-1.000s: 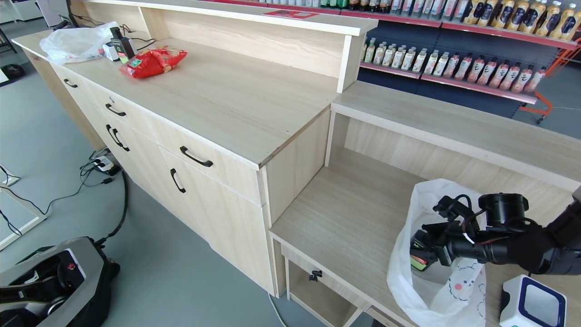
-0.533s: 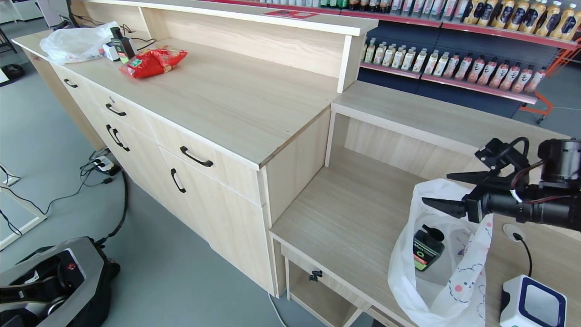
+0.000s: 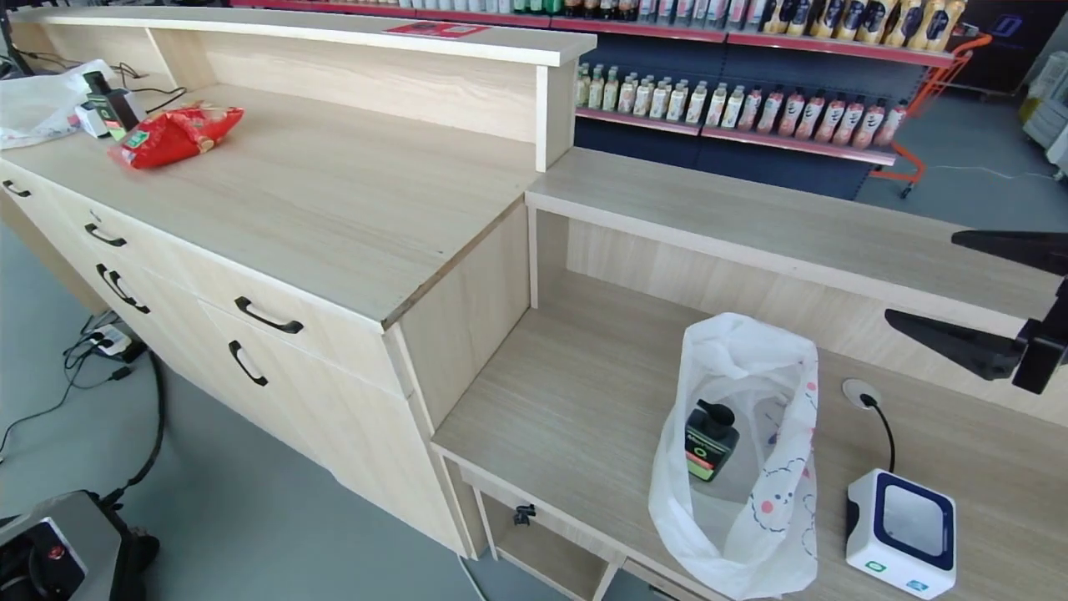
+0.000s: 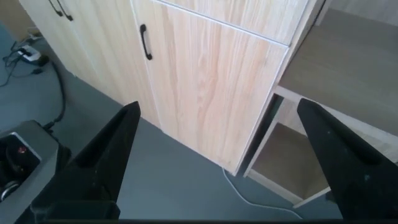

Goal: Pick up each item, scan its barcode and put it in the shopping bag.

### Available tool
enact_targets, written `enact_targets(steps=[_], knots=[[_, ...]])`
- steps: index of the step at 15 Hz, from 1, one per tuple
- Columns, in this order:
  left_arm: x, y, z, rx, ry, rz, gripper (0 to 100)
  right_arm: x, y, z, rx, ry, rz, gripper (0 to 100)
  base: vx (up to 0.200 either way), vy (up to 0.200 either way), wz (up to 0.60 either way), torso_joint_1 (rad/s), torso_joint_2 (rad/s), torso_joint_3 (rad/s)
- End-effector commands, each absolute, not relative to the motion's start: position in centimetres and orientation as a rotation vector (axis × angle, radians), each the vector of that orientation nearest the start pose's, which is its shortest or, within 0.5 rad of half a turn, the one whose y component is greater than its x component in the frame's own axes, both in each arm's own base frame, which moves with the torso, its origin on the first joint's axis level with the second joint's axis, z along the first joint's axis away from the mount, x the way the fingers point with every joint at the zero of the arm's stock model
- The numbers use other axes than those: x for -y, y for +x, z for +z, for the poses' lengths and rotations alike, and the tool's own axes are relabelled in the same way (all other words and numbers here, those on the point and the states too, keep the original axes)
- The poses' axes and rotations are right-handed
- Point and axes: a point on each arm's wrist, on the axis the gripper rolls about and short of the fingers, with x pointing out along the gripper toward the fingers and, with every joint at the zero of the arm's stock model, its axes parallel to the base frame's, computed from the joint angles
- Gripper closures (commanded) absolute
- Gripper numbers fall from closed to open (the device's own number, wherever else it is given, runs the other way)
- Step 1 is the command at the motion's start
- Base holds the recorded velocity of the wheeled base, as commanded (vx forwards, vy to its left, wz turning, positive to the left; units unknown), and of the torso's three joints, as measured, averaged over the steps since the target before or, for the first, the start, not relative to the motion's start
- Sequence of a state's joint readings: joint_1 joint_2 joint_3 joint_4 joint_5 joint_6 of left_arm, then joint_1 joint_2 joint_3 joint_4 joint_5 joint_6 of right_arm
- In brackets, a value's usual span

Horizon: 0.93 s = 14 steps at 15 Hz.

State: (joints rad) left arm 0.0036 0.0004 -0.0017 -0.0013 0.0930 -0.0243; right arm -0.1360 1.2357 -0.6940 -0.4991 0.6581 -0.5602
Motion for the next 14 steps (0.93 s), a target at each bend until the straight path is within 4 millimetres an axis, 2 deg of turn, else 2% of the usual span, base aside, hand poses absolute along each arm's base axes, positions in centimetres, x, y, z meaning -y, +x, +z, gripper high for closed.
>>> enact_targets(steps=[1,4,6,7,9,12,14], knots=[[-0.2,-2.3,7.6,0.004,-0.025,0.097,0,1.0,17.8,27.6,0.196,-0.572,0.494,0,0.0,0.0,-0.6,0.002,0.0,0.002],[-0.2,-2.3,7.6,0.003,-0.025,0.097,0,1.0,16.5,29.9,0.189,-0.576,0.405,0,0.0,0.0,-0.6,-0.004,0.0,0.002],[-0.2,-2.3,7.6,0.004,-0.025,0.097,0,1.1,15.9,30.3,0.092,-0.549,0.333,0,0.0,0.0,-0.6,0.0,0.0,0.005],[-0.2,-2.3,7.6,0.004,-0.025,0.097,0,1.3,15.6,30.5,-0.01,-0.51,0.256,0,0.0,0.0,-0.6,0.002,0.0,0.002],[-0.2,-2.3,7.6,0.004,-0.025,0.097,0,1.7,15.7,31.2,-0.088,-0.439,0.113,0,0.0,0.0,-0.6,0.0,0.0,0.002],[-0.2,-2.3,7.6,0.004,-0.025,0.097,0,2.4,15.9,30.6,-0.13,-0.398,0.04,0,0.0,0.0,-0.6,0.002,0.0,0.004],[-0.2,-2.3,7.6,0.003,-0.025,0.097,0,3.9,17.1,28.6,-0.229,-0.354,-0.016,0,0.0,0.0,0.0,0.0,0.0,0.0]])
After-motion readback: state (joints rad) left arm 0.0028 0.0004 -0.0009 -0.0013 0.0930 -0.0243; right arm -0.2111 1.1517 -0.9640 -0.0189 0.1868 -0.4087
